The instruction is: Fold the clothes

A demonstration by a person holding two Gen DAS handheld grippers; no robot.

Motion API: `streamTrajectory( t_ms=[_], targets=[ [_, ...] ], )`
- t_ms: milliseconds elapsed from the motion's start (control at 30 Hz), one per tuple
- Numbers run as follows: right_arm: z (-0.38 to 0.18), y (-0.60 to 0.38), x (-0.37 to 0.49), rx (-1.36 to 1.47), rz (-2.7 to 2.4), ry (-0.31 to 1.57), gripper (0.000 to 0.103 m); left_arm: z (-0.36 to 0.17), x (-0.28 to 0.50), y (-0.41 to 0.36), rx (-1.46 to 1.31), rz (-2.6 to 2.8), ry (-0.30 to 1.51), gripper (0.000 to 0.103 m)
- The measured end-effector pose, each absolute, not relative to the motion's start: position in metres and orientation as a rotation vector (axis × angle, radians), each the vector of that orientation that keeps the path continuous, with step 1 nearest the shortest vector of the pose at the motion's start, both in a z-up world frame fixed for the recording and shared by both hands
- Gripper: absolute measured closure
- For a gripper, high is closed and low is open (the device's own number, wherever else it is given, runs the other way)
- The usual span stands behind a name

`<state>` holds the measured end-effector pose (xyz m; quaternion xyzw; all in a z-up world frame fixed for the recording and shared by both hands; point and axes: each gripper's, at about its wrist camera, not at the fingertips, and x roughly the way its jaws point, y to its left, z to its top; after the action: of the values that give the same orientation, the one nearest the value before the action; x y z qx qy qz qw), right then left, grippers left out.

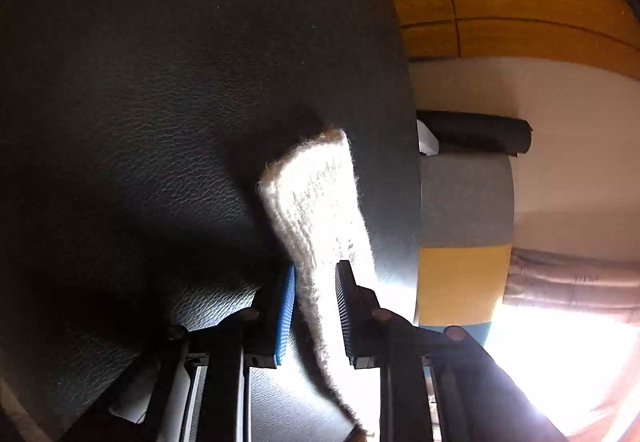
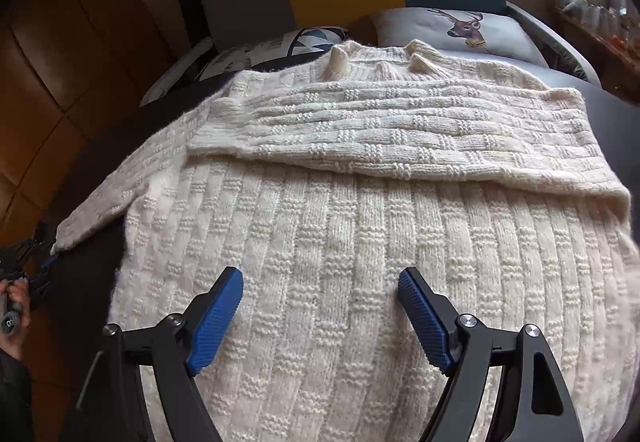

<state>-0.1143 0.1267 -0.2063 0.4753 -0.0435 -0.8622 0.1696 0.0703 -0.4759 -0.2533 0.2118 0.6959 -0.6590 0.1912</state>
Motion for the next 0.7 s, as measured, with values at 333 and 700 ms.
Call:
streamTrajectory(
  t_ms=[333,700],
  targets=[
    [-0.208,0.129,-0.111,1.346,-2.444,-0.123,0.021,-0.253,0.055,-0.474,0.588,-1.712,1.943,0.098],
    [-0.207,0.133,-0.109,1.335,-2.435,-0.159,0.021,-0.168,-0.019,-0.404,0.701,-2.186,1.654,0.099]
  ],
)
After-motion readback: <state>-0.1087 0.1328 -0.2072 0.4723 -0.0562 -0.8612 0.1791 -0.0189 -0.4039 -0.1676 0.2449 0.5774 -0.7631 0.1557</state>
